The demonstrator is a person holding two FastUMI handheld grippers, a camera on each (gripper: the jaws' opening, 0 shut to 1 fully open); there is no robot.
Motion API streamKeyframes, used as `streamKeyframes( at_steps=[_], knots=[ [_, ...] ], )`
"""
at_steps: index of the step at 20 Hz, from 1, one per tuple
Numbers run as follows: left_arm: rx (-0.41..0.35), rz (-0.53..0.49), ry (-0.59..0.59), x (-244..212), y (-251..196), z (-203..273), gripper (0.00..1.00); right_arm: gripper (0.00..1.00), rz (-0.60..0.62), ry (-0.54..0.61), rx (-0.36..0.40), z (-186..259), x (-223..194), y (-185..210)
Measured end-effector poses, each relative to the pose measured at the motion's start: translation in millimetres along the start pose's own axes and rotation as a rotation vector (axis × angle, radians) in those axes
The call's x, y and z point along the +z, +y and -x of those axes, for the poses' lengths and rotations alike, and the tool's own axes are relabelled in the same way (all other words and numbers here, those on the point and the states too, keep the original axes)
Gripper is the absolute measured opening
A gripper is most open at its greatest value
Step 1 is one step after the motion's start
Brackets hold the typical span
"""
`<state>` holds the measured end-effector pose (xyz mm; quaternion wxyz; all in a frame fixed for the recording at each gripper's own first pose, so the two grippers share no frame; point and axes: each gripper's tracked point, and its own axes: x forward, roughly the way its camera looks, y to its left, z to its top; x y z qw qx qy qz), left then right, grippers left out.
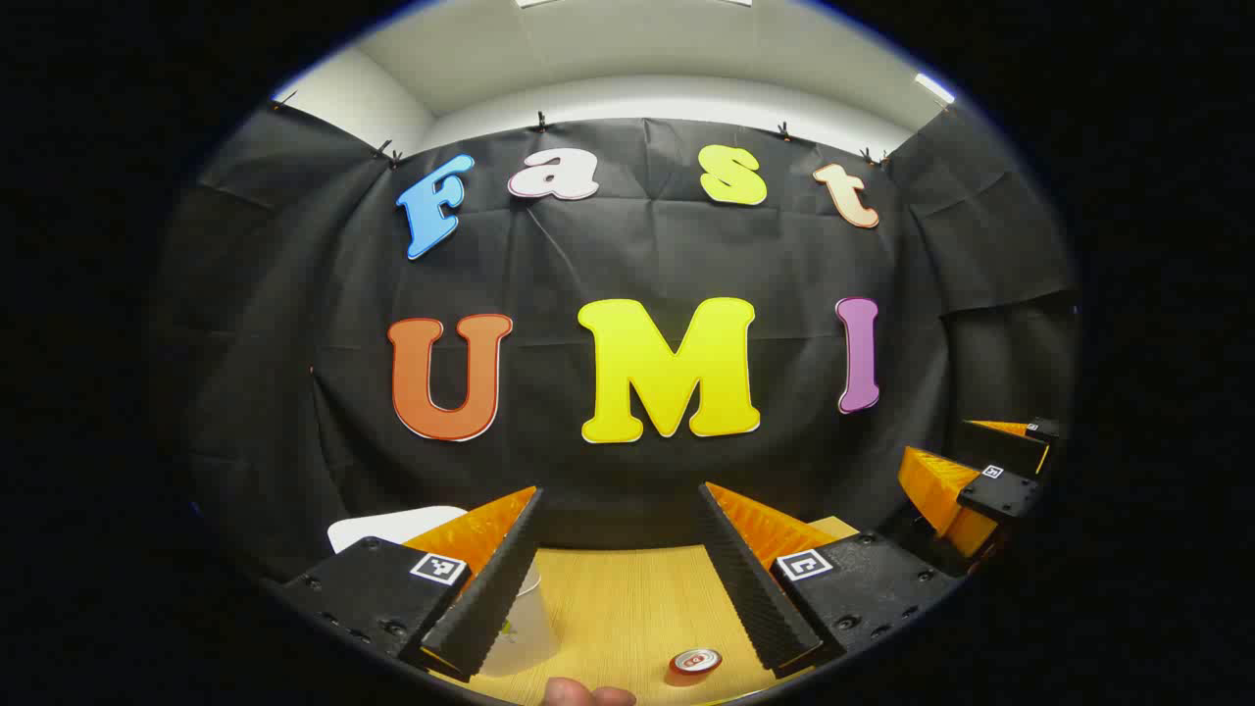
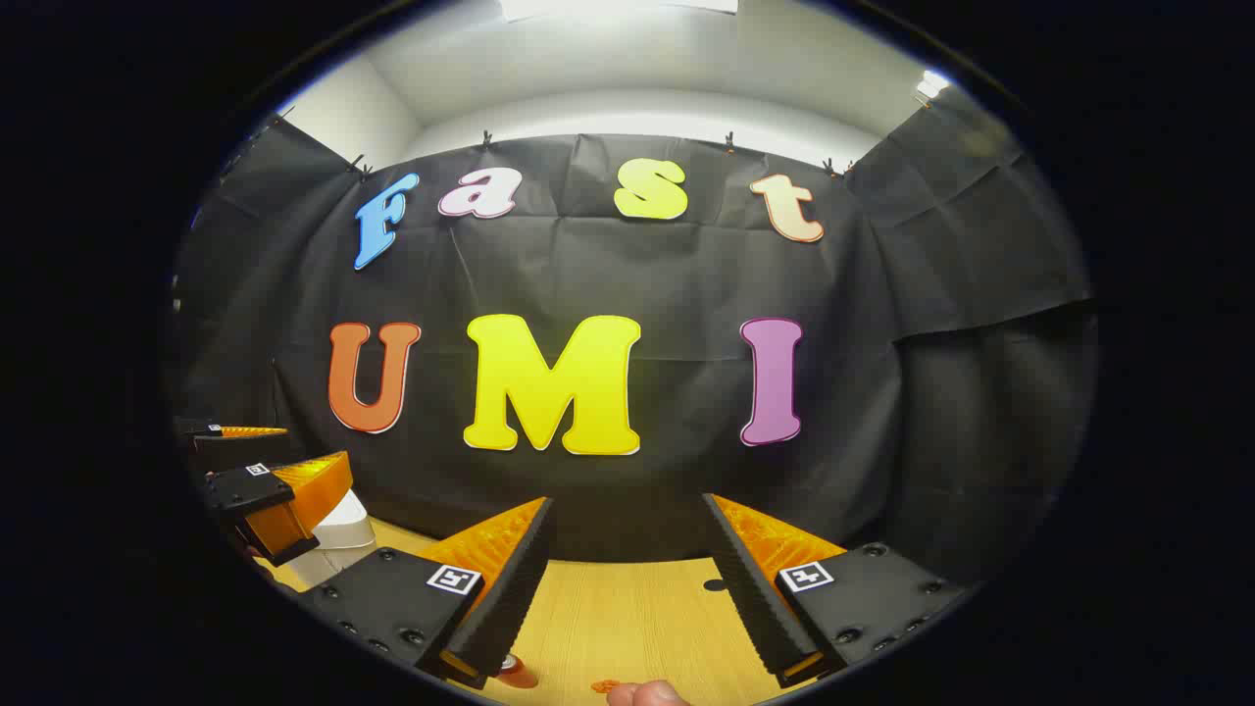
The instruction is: Press the lid of the desktop garbage bin to open it, pick up the crumpled paper on the desktop and throw it into the bin, then pick up the pop can on the desktop and drop it into the bin, and finally close the garbage bin lid.
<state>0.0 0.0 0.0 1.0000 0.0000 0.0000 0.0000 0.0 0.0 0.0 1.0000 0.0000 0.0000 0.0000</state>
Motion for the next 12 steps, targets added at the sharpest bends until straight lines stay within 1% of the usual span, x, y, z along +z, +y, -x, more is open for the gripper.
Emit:
streamKeyframes(
  at_steps=[7,12],
  knots=[
    [0.006,0.011,0.005,-0.8,-3.4,2.3,0.99,0.94,-0.016,0.005,-0.018,-0.8,-1.4,-13.6],
    [0.03,0.008,0.003,0.8,1.8,4.4,0.99,0.94,-0.017,-0.001,-0.015,-2.3,1.5,-16.2]
  ],
)
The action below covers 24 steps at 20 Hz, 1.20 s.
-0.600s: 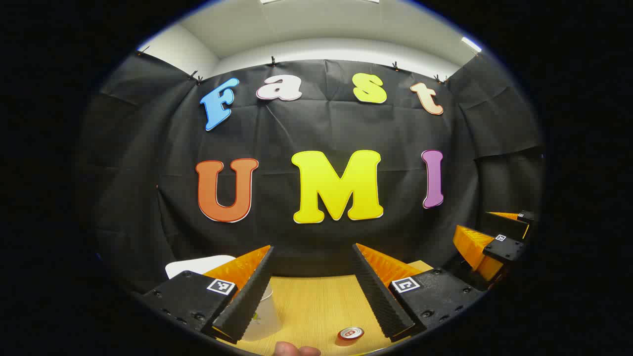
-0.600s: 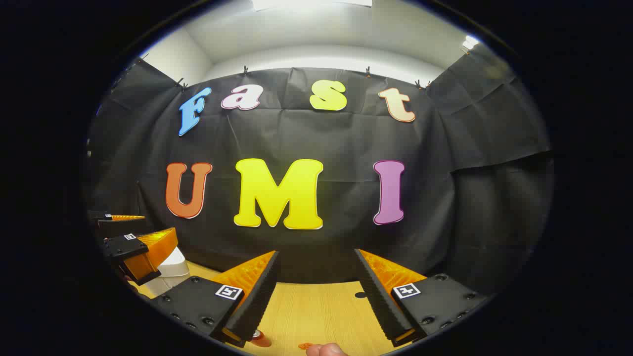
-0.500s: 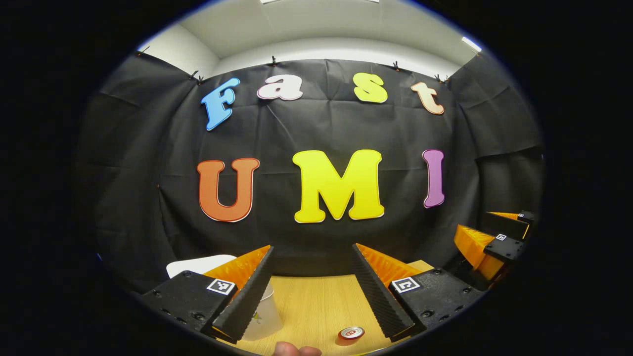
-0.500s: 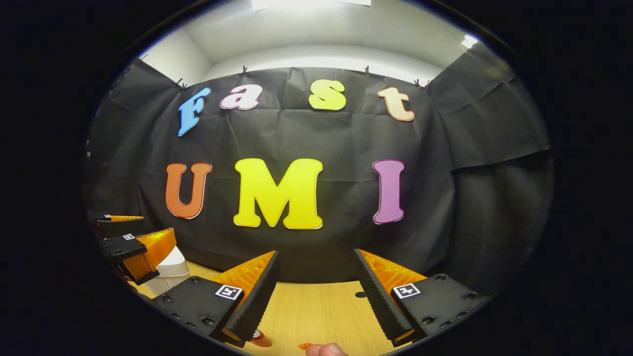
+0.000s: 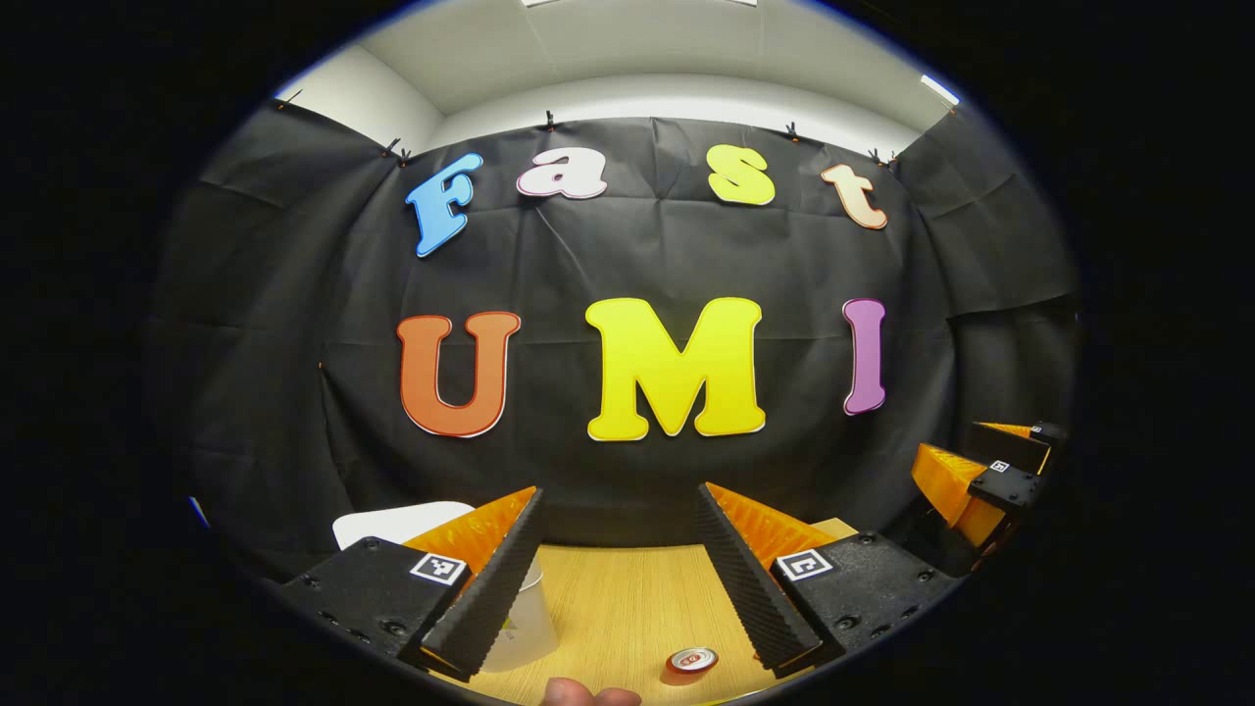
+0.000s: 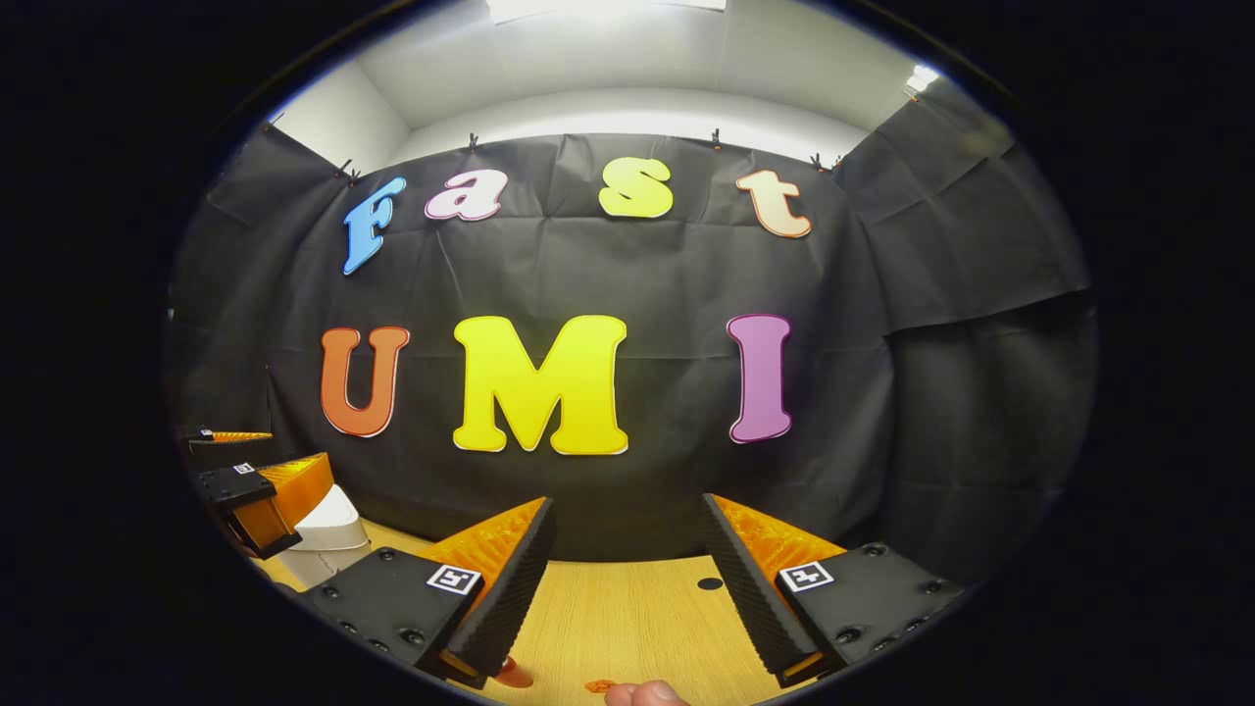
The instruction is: Press the lid of the desktop garbage bin to open it, pick up the crumpled paper on the desktop and throw it into the bin, then pick up the pop can on the desktop and drop it into the bin, and finally close the garbage bin lid.
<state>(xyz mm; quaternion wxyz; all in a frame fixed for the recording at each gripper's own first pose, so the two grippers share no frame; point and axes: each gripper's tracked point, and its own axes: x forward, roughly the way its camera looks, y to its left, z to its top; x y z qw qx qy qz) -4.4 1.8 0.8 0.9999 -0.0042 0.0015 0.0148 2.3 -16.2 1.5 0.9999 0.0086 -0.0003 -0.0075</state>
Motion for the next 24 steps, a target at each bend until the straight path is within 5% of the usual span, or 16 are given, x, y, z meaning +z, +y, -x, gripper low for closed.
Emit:
streamKeyframes(
  at_steps=[13,20,21,22,24],
  knots=[
    [0.049,0.006,0.008,-4.8,15.5,-10.9,0.98,0.94,0.017,0.014,0.011,-10.7,-6.0,-0.7],
    [0.22,-0.033,0.018,-5.6,63.7,-25.2,0.92,0.94,0.026,0.024,0.035,-22.3,-5.2,-3.1],
    [0.249,-0.044,0.017,-5.1,72.2,-28.0,0.98,0.94,0.03,0.024,0.039,-23.8,-5.5,-3.6],
    [0.275,-0.052,0.021,-5.9,80.3,-30.7,0.88,0.94,0.033,0.023,0.043,-26.1,-5.0,-4.3],
    [0.323,-0.055,0.031,-7.0,95.7,-34.3,0.84,0.94,0.036,0.024,0.051,-30.1,-5.2,-4.5]
  ],
)
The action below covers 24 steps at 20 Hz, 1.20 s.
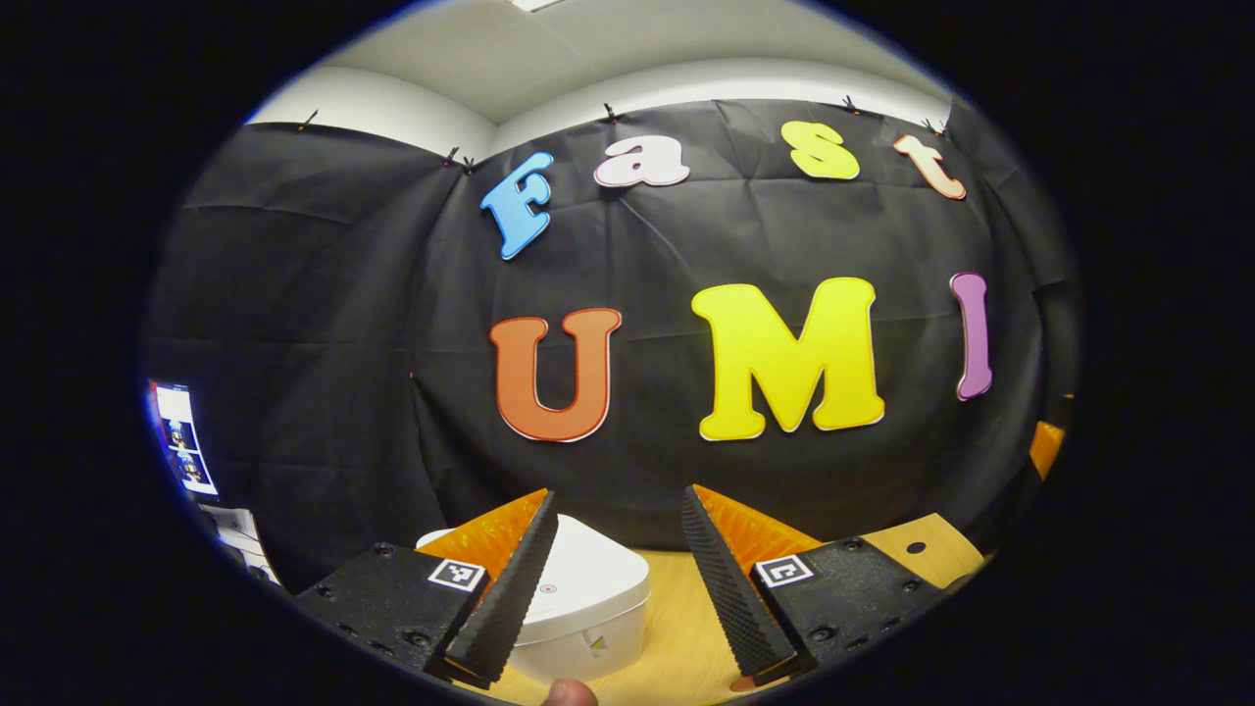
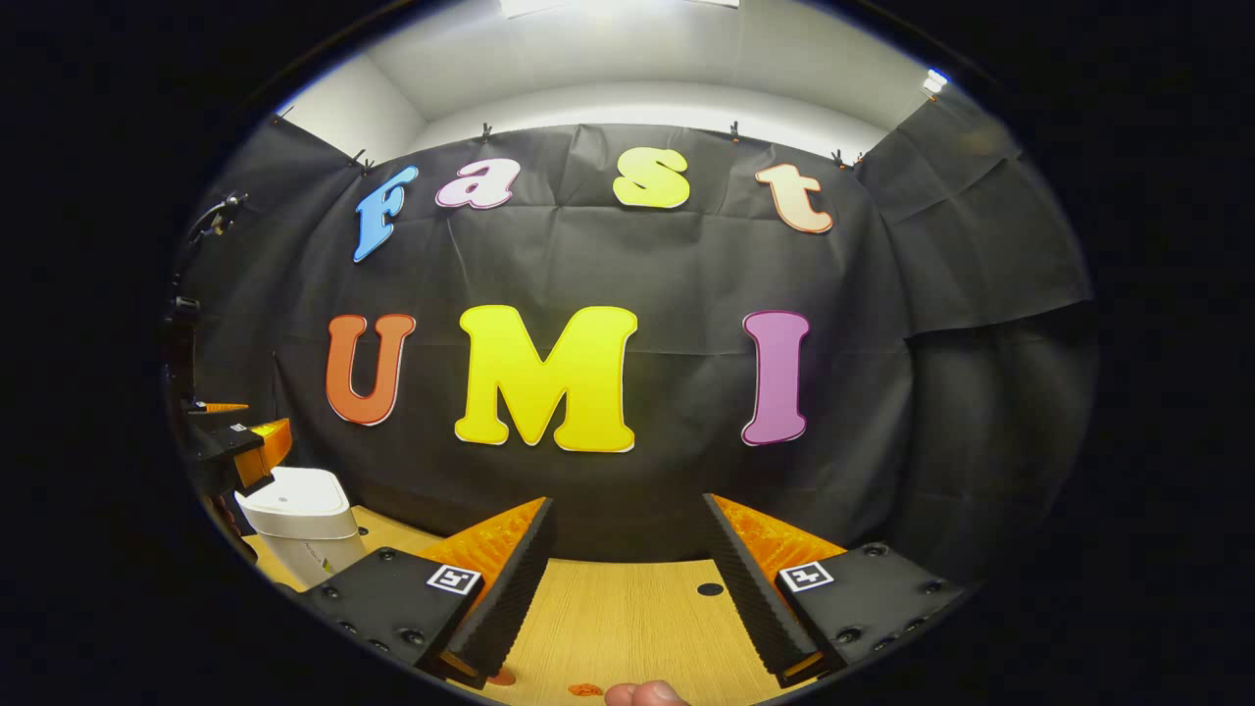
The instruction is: Press the lid of the desktop garbage bin to open it, pick up the crumpled paper on the desktop and throw it into the bin, then pick up the pop can on the desktop and drop it into the bin, and finally close the garbage bin lid.
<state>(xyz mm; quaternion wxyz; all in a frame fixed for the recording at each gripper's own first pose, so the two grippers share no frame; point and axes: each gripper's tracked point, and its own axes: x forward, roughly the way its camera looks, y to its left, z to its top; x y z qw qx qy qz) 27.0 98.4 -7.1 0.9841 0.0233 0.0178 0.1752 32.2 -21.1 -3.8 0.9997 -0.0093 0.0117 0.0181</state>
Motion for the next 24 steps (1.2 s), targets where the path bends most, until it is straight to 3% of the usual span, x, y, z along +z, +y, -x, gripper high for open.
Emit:
streamKeyframes(
  at_steps=[3,4,11,16,20,24],
  knots=[
    [0.053,-0.003,0.02,-7.4,13.2,-11.6,0.77,0.94,-0.003,0.01,0.012,-5.2,-1.2,-0.7],
    [0.08,-0.014,0.027,-9.8,19.7,-15.2,0.69,0.94,-0.001,0.011,0.018,-6.7,-0.4,-0.9],
    [0.198,-0.004,0.088,-33.2,48.2,-37.0,0.42,0.94,0.046,0.005,0.055,-14.4,3.5,3.5],
    [0.237,0.015,0.162,-59.3,55.1,-44.7,0.13,0.94,0.069,0.01,0.069,-12.8,2.1,7.9],
    [0.248,0.036,0.229,-82.4,55.5,-45.9,0.03,0.94,0.086,0.021,0.066,-11.4,-2.7,8.4],
    [0.247,0.048,0.294,-109.2,56.0,-49.4,0.03,0.94,0.1,0.025,0.066,-6.9,-5.4,8.3]
  ],
)
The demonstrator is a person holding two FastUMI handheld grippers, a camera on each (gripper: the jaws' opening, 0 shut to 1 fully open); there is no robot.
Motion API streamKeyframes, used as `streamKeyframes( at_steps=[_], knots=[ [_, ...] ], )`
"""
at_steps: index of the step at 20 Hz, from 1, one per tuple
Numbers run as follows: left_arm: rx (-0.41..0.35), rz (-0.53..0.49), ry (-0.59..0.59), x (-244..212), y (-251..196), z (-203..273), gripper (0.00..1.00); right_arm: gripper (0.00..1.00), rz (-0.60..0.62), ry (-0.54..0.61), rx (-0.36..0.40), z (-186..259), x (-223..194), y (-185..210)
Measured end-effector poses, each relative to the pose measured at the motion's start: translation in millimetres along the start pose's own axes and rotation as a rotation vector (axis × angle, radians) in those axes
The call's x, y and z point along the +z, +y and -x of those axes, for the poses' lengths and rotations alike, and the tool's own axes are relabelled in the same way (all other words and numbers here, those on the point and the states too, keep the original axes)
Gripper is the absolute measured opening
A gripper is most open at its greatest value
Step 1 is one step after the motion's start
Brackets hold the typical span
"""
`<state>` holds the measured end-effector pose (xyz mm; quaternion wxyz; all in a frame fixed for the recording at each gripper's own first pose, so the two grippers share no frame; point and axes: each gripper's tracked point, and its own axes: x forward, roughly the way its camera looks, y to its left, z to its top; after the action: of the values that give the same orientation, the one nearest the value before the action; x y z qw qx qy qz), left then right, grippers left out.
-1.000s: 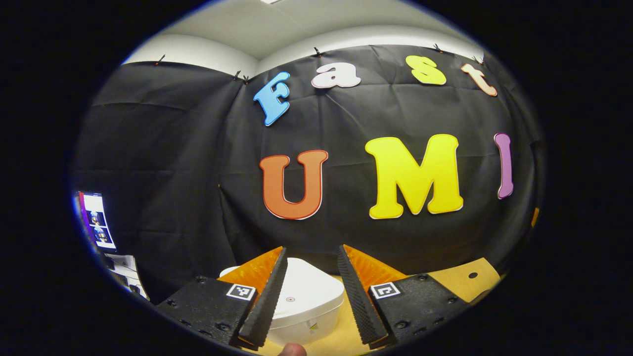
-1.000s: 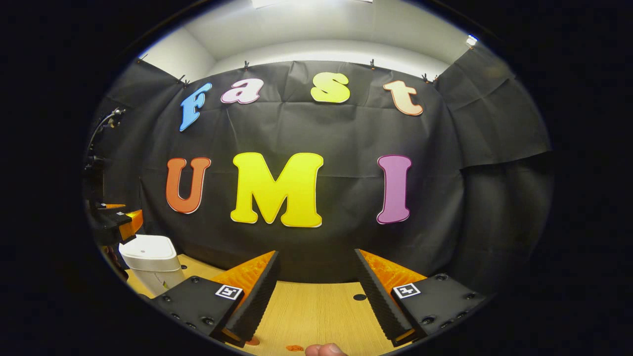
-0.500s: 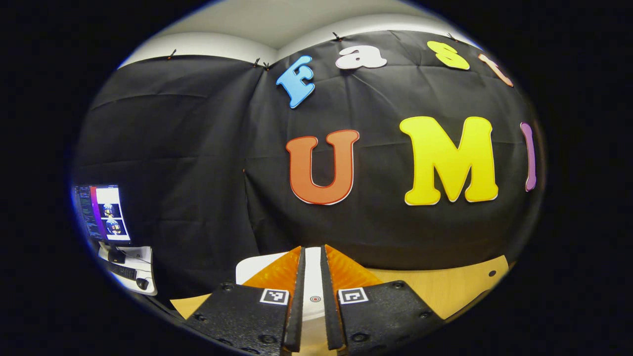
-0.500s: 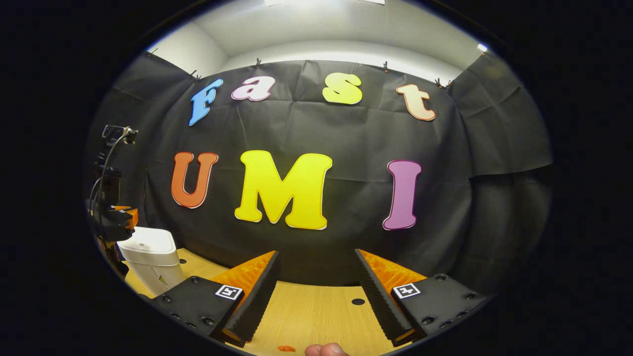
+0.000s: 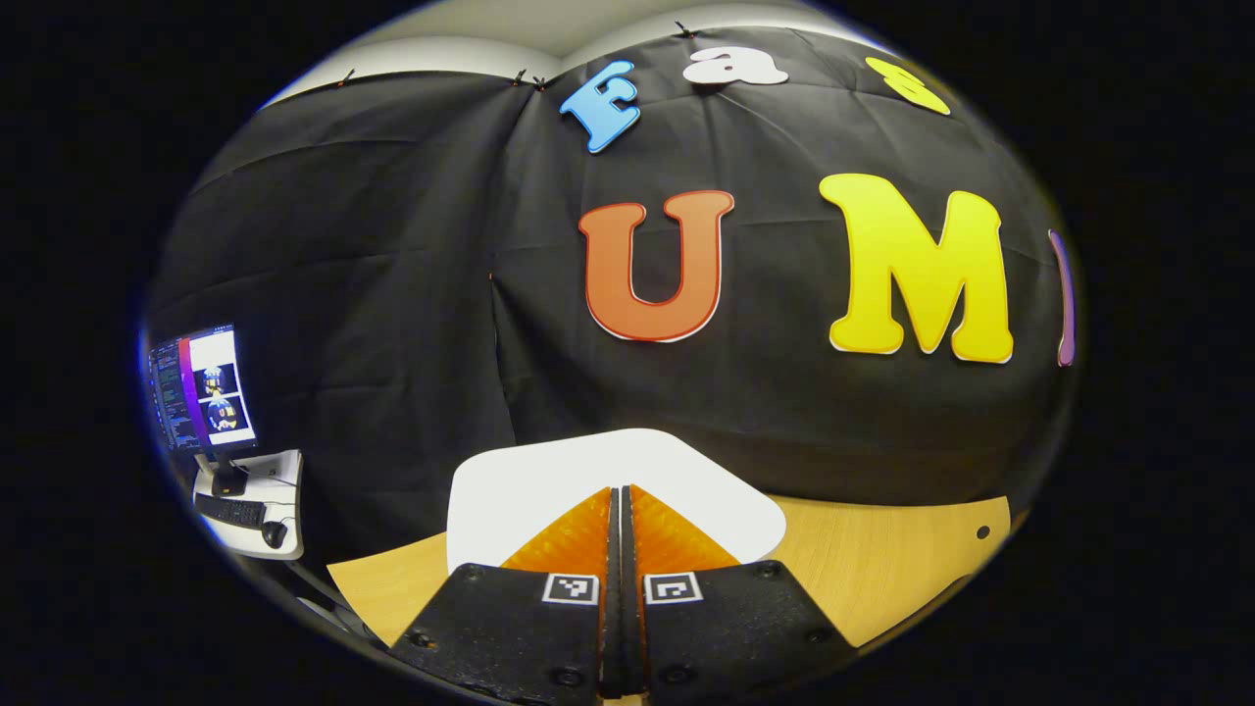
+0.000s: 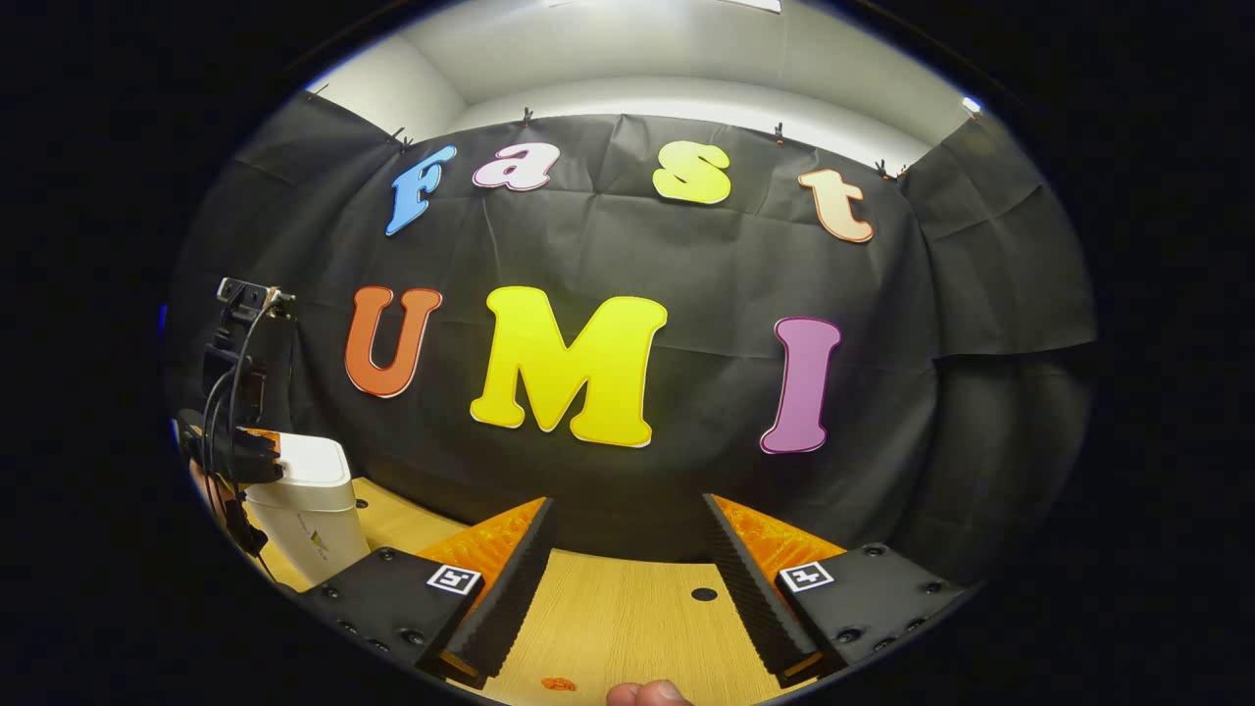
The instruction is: Press the lid of the desktop garbage bin to open it, pick up the crumpled paper on the desktop and throw it into the bin, then pick up the pop can on the desktop and drop it into the bin, and finally close the garbage bin lid.
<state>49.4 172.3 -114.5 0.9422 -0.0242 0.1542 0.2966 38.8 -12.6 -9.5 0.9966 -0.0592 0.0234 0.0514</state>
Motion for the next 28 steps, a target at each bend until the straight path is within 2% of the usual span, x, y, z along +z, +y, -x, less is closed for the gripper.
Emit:
streamKeyframes(
  at_steps=[8,11,16,22,26,28],
  knots=[
    [0.002,0.028,0.054,-21.4,-1.9,-4.3,0.03,0.94,-0.025,0.01,-0.018,1.7,-4.5,-2.1],
    [-0.008,0.079,0.047,-20.6,-3.3,-4.6,0.03,0.94,-0.038,0.018,-0.025,4.5,-7.2,-3.1],
    [-0.039,0.053,-0.032,13.1,-0.3,3.7,0.03,0.94,-0.053,0.01,-0.053,4.7,-5.2,-10.9],
    [-0.077,0.032,-0.186,76.1,5.2,27.7,0.03,0.93,-0.08,0.001,-0.058,8.6,-2.5,-3.7],
    [-0.118,0.039,-0.22,89.8,2.8,37.2,0.03,0.94,-0.088,-0.002,-0.049,11.2,-3.4,-2.4],
    [-0.151,0.063,-0.228,88.7,-0.1,43.3,0.03,0.94,-0.099,0.005,-0.016,11.2,-7.8,4.1]
  ],
)
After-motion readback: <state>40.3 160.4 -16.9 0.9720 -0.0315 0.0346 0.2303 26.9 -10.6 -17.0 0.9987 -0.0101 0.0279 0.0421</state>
